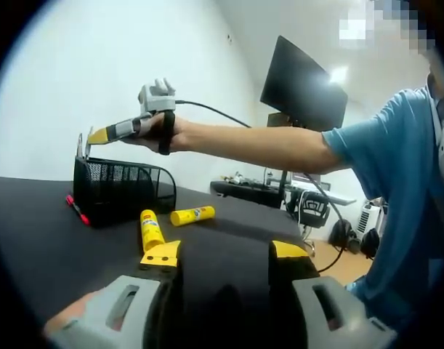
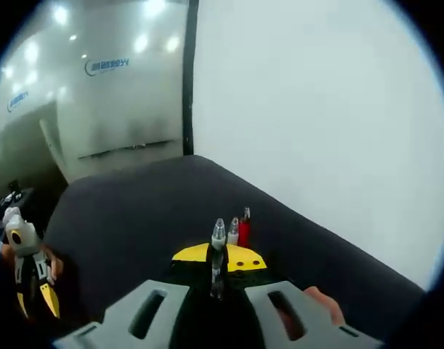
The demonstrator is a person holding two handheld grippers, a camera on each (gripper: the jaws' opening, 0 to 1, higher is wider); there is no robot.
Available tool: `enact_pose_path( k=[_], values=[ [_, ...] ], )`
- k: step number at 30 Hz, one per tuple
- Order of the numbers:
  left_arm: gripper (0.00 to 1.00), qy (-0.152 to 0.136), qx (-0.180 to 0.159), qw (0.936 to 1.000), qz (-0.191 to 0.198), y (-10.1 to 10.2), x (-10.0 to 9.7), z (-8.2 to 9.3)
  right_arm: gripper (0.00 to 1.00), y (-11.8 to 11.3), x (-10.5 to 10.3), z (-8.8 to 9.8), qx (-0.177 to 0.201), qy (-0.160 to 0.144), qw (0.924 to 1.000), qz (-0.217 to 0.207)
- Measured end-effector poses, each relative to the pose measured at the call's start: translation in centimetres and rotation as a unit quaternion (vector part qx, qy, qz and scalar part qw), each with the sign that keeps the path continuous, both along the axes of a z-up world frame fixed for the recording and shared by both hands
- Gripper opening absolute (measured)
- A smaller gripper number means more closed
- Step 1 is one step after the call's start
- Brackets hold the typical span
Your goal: Pick up pens and glue sticks and place them into the holder.
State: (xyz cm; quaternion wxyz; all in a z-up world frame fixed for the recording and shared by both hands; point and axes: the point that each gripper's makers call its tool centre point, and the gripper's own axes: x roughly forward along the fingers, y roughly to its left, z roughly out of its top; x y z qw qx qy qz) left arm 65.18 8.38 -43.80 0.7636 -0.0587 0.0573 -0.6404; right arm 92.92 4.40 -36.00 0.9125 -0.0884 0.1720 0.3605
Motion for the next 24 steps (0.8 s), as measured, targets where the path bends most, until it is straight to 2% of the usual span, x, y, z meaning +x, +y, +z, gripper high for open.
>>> enact_pose_path(
  k=[6, 11, 16, 20, 24],
  values=[
    [0.44, 0.0, 0.0, 1.0, 0.0, 0.0, 0.0, 0.0, 0.1, -0.1, 0.4, 0.8, 0.019, -0.002, 0.9998, -0.005],
    [0.44, 0.0, 0.0, 1.0, 0.001, 0.0, 0.0, 0.0, 0.1, -0.3, 0.4, 1.1, 0.006, -0.011, 0.9999, -0.008],
    [0.44, 0.0, 0.0, 1.0, 0.0, 0.0, 0.0, 0.0, 0.1, -0.6, -0.1, 2.3, 0.028, -0.017, 0.9994, -0.011],
    [0.44, -0.001, 0.0, 1.0, 0.001, 0.0, 0.0, 0.0, 0.1, -0.9, -0.5, 2.8, 0.029, -0.021, 0.9993, -0.012],
    [0.44, -0.001, 0.0, 1.0, 0.001, 0.0, 0.0, 0.0, 0.1, -1.0, -0.9, 4.4, 0.074, -0.027, 0.9968, -0.014]
  ],
)
